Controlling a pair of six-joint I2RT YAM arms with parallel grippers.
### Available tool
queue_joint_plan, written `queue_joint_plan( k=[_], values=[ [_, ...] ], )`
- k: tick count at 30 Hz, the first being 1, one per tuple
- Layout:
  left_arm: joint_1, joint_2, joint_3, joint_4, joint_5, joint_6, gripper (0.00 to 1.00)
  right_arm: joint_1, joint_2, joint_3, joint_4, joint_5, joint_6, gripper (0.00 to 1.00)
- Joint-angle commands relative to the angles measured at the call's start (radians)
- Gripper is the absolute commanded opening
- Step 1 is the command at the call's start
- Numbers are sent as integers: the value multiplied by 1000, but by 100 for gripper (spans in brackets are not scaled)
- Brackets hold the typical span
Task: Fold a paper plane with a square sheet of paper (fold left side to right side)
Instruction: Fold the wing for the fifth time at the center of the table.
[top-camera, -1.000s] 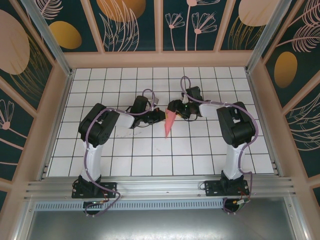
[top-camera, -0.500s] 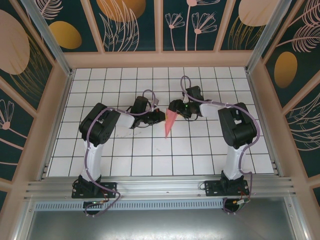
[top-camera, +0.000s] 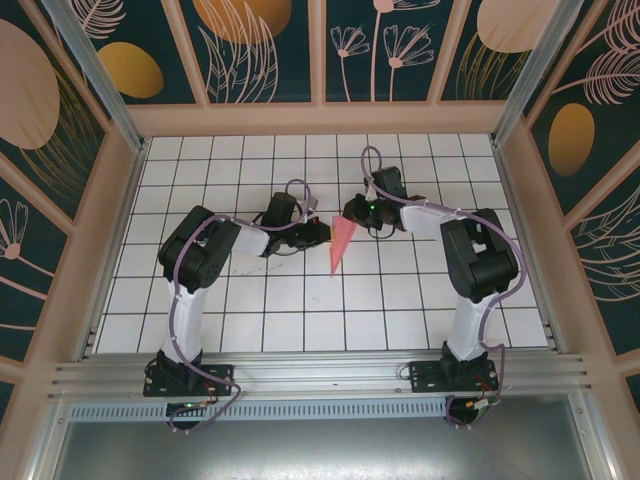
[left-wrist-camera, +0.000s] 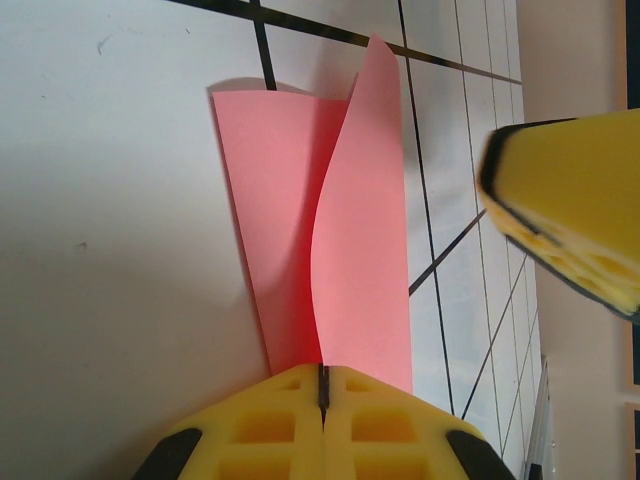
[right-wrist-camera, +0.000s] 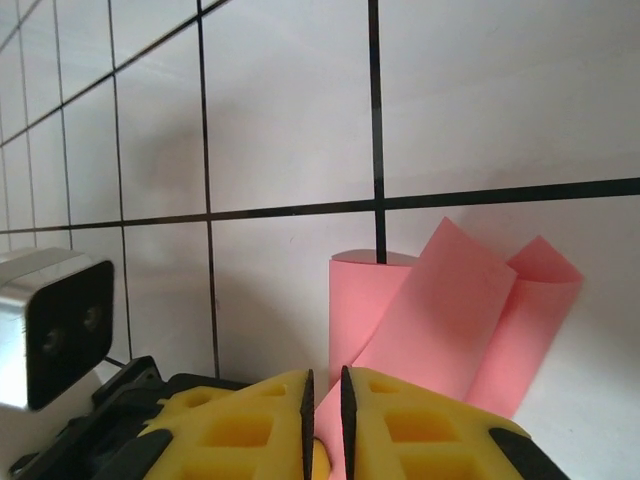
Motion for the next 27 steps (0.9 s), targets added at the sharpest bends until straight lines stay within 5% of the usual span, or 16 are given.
queue_joint_plan(
  k=[1,27],
  values=[
    [-3,42,15,-49,-25,38,0,14,43,43,-52,1,-26,18],
    [-9,72,38,-55,-9,33,2,25,75,14,-132,66,-59,15]
  ],
)
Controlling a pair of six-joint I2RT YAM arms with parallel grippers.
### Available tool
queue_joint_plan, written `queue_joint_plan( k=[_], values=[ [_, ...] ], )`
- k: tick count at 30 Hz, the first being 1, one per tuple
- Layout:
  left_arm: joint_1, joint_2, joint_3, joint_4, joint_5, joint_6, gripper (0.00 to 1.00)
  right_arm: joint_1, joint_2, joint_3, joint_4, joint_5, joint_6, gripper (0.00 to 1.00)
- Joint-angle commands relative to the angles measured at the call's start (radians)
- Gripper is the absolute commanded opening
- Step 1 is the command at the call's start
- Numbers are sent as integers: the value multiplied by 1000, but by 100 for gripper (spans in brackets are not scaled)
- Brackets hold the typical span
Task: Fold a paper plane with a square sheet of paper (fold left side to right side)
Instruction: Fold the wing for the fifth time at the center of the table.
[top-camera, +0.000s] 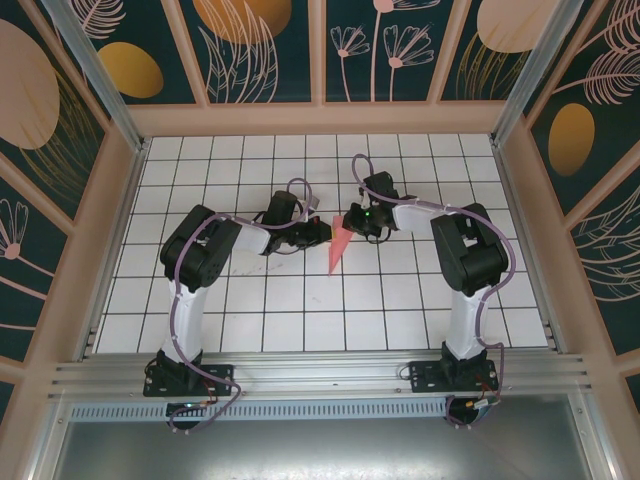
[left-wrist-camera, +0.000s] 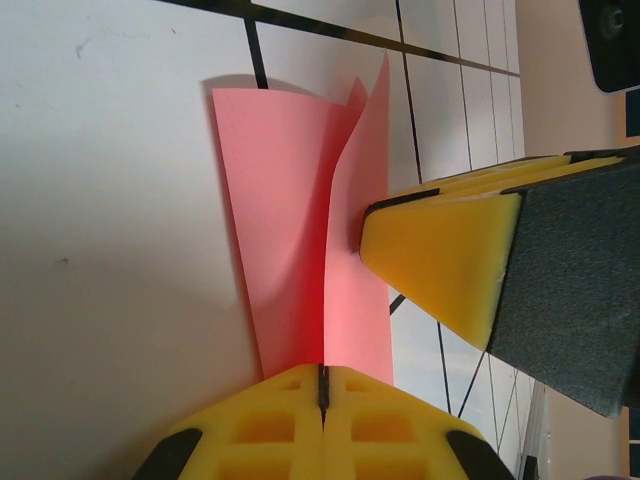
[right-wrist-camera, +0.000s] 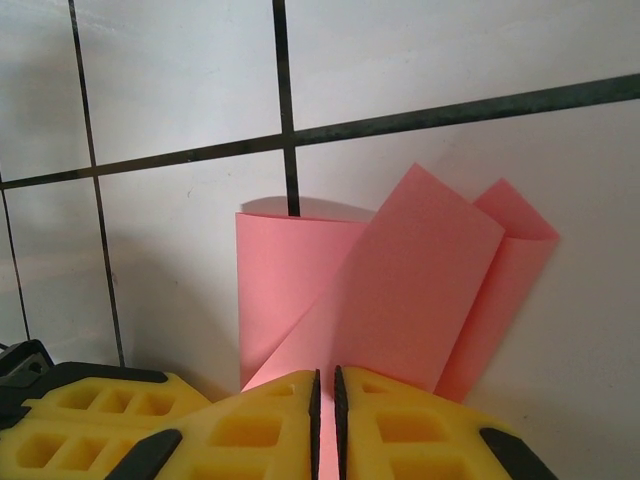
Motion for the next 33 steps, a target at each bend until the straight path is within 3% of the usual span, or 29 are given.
queue_joint_plan(
  k=[1,12,20,23,33],
  values=[
    [-10,60,12,-32,-33,26,2,3,20,-18,-25,17,-10,14],
    [-12,38,10,-31,-50,19,9,-9,21,-90,-9,20,2,9],
    [-3,-141,-16,-160,-132,88,24,-14,21,-114,-2,21,-1,8],
    [-1,-219,-32,-208,-153,106,26,-14,22,-113,4,18,-1,8],
    [-65,-293,-68,-207,20,37,19,-13,30,-111,12,6,2,8]
  ],
)
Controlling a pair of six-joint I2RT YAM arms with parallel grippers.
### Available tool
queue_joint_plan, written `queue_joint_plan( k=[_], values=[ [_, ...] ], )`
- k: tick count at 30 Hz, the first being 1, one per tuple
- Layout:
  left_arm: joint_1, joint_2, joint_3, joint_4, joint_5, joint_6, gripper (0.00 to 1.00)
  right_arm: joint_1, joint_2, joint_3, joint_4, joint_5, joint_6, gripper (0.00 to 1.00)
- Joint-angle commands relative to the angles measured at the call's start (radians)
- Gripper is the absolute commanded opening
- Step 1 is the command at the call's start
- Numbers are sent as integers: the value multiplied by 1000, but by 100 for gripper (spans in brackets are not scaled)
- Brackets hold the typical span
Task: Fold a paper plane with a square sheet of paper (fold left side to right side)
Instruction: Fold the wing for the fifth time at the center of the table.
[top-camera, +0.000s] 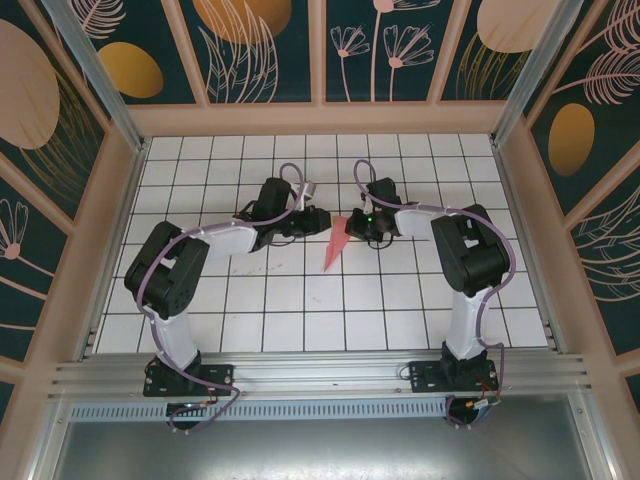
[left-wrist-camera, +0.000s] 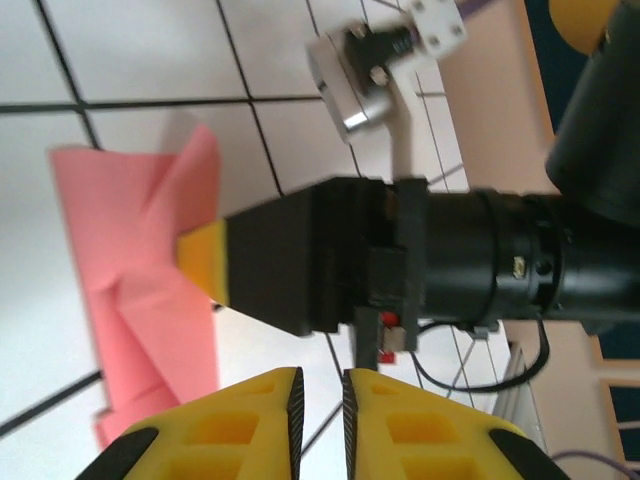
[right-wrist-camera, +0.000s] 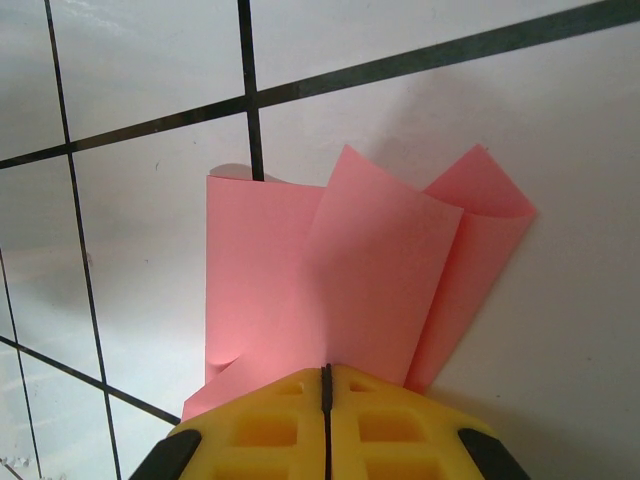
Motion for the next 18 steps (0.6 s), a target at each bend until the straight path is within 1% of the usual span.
queue_joint_plan(
  k=[1,6,12,18],
  values=[
    [-45,12,-18,-30,80,-35,19,-4,38,-39,-57,25,1,8],
    [-73,59,-4,-28,85,-59,19,-4,38,-39,-60,23,-2,8],
    [-84,112,32,-54,94,-44,20,-1,41,-36,-63,21,-4,8],
    [-85,138,46,-143,19,5,20,2,43,-34,-66,21,-5,8]
  ],
)
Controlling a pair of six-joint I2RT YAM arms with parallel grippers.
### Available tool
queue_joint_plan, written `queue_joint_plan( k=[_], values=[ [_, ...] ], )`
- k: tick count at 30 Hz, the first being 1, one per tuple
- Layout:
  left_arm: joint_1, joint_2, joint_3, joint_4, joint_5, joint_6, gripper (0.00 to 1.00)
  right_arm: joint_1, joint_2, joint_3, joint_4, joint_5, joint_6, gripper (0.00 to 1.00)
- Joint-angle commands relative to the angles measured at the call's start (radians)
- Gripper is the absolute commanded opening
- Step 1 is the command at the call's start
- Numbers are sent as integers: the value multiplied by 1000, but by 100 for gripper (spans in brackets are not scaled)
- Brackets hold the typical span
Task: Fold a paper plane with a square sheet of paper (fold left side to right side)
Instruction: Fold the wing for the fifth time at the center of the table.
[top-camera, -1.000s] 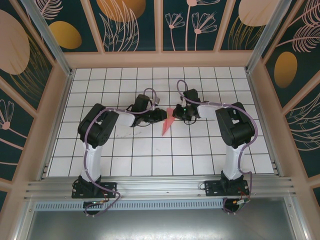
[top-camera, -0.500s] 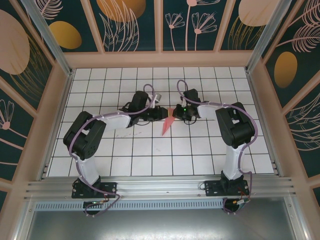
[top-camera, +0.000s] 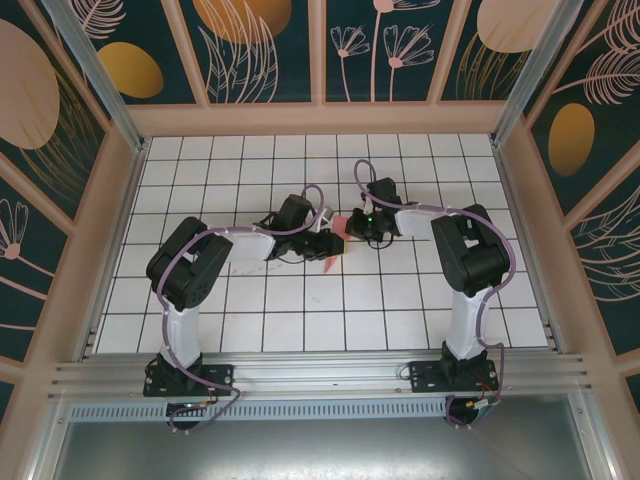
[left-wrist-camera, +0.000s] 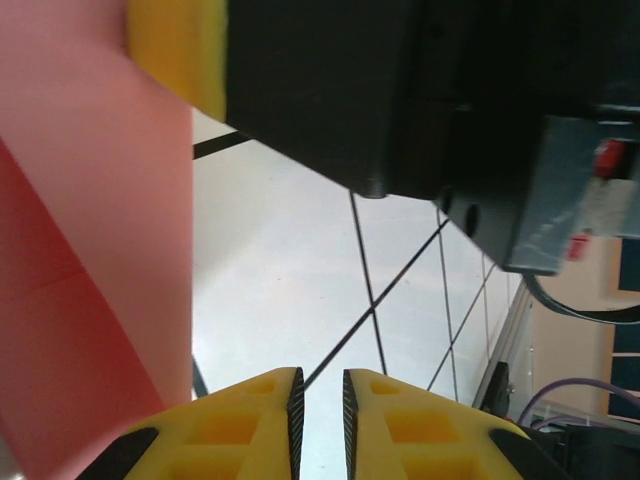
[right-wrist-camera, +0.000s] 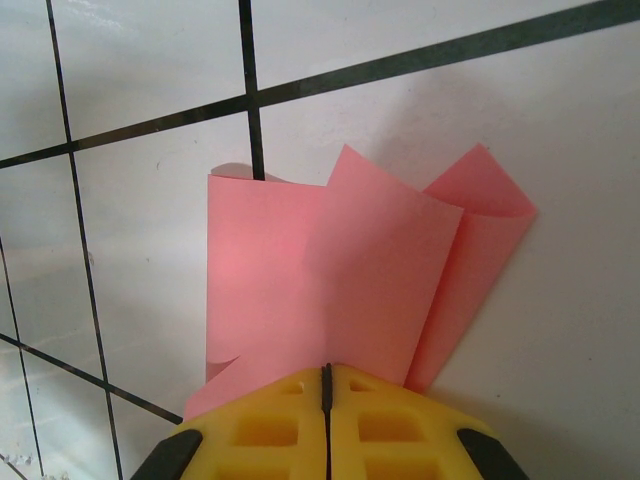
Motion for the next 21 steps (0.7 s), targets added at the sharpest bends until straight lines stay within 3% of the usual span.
queue_joint_plan(
  k=[1,21],
  values=[
    [-3,19,23,-66,-46,39,20,3,42,-33,-67,28,-5,8],
    [-4,42,-10,-95,-100,56,20,5,38,-22,-72,27,-14,8]
  ],
)
